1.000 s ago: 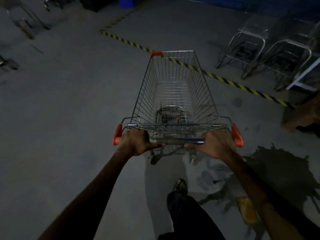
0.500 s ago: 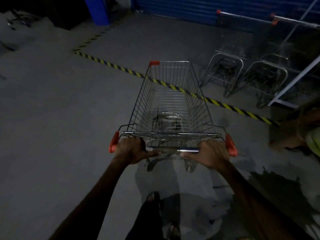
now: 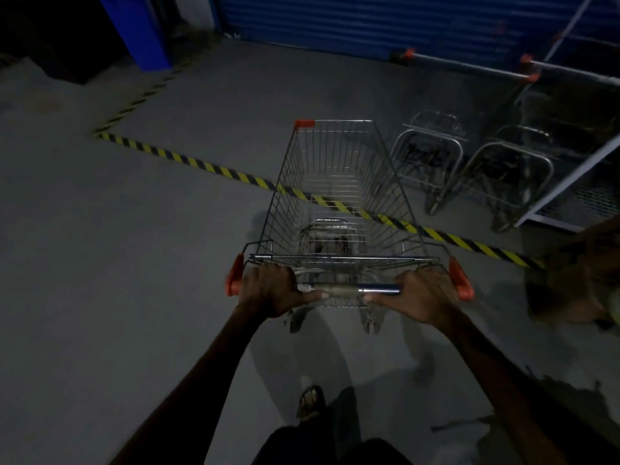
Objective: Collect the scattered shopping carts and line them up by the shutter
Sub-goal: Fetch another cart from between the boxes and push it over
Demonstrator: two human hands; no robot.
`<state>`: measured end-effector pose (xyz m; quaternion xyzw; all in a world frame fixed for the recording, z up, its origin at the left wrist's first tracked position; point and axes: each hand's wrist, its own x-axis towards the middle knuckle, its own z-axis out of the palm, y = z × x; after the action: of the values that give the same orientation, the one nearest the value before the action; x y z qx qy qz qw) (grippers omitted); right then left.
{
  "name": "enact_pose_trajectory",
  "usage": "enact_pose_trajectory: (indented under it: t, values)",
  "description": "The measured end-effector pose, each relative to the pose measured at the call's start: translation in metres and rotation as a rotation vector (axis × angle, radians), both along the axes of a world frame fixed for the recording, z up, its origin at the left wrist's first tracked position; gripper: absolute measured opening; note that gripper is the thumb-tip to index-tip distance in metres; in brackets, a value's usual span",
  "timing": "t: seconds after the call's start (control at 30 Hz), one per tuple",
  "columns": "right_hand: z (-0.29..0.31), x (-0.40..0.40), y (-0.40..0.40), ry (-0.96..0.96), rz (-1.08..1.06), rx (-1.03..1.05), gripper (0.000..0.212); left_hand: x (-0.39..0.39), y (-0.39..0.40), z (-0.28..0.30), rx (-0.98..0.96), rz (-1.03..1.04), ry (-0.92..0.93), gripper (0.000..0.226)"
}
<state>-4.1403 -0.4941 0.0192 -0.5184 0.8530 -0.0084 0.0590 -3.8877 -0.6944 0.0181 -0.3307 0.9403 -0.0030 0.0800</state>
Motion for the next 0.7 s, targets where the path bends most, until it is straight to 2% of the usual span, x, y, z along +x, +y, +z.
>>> enact_pose_trajectory:
  t: [0.1,0.37,0.6,0.7]
  values:
    - [0.0,-0.03,-0.045,0.012,-0.038,0.014,0.099,-0.036,-0.05,-0.001,0.02,-0.007,-0.003,0.101]
    - [-0.001,-0.123,-0.17,0.035,-0.045,0.057,0.11,-0.135,-0.178,-0.007,-0.026,-0.047,0.009,0.099]
    - [0.002,-0.21,-0.277,-0.064,-0.081,0.047,0.098,-0.224,-0.29,-0.007,-0.03,-0.053,-0.06,0.104]
    - [0.001,-0.247,-0.323,-0.045,-0.057,0.028,0.101,-0.264,-0.33,0.001,-0.034,-0.025,-0.073,0.105]
